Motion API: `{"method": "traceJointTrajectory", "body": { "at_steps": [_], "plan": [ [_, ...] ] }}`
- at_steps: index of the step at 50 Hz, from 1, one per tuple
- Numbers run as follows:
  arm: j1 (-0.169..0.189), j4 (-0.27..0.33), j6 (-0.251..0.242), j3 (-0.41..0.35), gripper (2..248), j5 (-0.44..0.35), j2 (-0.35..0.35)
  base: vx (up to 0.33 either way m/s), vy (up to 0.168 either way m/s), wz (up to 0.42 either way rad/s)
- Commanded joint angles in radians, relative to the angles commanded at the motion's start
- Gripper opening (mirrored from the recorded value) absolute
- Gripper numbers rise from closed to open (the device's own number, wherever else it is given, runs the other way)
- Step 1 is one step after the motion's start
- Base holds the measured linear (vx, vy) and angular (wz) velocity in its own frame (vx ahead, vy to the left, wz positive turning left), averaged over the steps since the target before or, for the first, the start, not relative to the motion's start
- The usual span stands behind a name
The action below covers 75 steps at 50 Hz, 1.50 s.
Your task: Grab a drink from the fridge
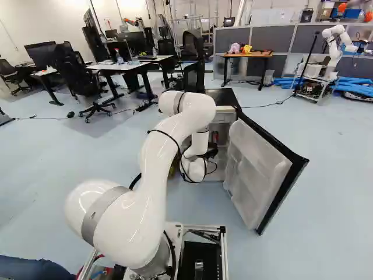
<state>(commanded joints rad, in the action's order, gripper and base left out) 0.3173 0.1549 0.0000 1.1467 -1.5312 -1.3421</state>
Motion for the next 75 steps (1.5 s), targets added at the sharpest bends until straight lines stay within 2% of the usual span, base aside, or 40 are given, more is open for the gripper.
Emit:
{"method": "traceJointTrajectory", "body": {
  "at_steps": [1,21,22,27,28,32,33,49,75],
  "plan": [
    [0.0,0.0,0.0,0.0,188,0.0,0.0,0.0,0.0,0.0],
    [0.0,0.0,0.0,0.0,190,0.0,0.0,0.0,0.0,0.0],
    [0.0,0.0,0.0,0.0,181,0.0,0.0,0.0,0.0,0.0],
    [0.0,0.0,0.0,0.0,181,0.0,0.0,0.0,0.0,0.0],
    [0.0,0.0,0.0,0.0,167,0.0,0.0,0.0,0.0,0.0],
    [0.0,0.0,0.0,0.0,167,0.0,0.0,0.0,0.0,0.0],
    [0.0,0.0,0.0,0.0,159,0.0,0.0,0.0,0.0,0.0],
    [0.002,0.0,0.0,0.002,160,0.0,-0.001,0.0,0.0,0.0],
    [0.027,0.0,0.0,0.037,160,0.0,-0.018,0.0,0.0,0.0]
  ]
}}
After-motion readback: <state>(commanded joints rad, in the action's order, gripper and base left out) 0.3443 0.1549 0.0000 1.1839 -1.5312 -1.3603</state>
